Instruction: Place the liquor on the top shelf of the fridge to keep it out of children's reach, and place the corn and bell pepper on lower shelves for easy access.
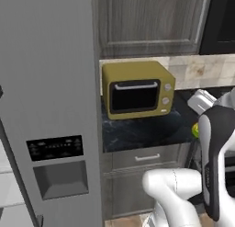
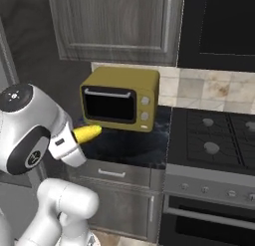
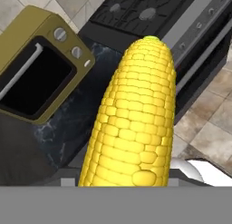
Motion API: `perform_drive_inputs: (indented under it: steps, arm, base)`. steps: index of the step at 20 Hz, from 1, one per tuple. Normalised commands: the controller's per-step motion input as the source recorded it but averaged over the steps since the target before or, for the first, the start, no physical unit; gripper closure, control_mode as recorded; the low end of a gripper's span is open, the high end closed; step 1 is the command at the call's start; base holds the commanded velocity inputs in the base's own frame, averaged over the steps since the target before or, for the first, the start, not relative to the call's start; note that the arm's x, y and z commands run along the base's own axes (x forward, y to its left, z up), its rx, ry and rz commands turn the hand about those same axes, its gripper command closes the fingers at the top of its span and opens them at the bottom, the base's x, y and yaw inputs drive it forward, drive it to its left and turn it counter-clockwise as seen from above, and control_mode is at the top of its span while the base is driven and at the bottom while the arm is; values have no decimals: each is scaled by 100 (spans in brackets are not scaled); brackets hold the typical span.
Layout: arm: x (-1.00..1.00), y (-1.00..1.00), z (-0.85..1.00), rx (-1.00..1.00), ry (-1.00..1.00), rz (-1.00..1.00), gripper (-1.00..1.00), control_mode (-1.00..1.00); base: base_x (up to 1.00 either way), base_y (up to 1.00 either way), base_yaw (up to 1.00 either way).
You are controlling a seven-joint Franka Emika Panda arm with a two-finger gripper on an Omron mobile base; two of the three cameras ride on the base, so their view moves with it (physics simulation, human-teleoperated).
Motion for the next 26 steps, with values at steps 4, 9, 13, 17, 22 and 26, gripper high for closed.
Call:
perform_drive_inputs:
  steps: [4, 9, 13, 17, 22, 26]
  arm:
    - [0, 0, 0, 0, 0, 0, 100, 100]
    - [0, 0, 0, 0, 0, 0, 100, 100]
    - [0, 0, 0, 0, 0, 0, 100, 100]
    - [0, 0, 0, 0, 0, 0, 100, 100]
    - [0, 0, 0, 0, 0, 0, 100, 100]
    - [0, 0, 0, 0, 0, 0, 100, 100]
  base:
    - [-68, 28, 19]
    - [-24, 39, 46]
    - [0, 86, 48]
    - [1, 100, 45]
    - [3, 100, 26]
    - [18, 97, 3]
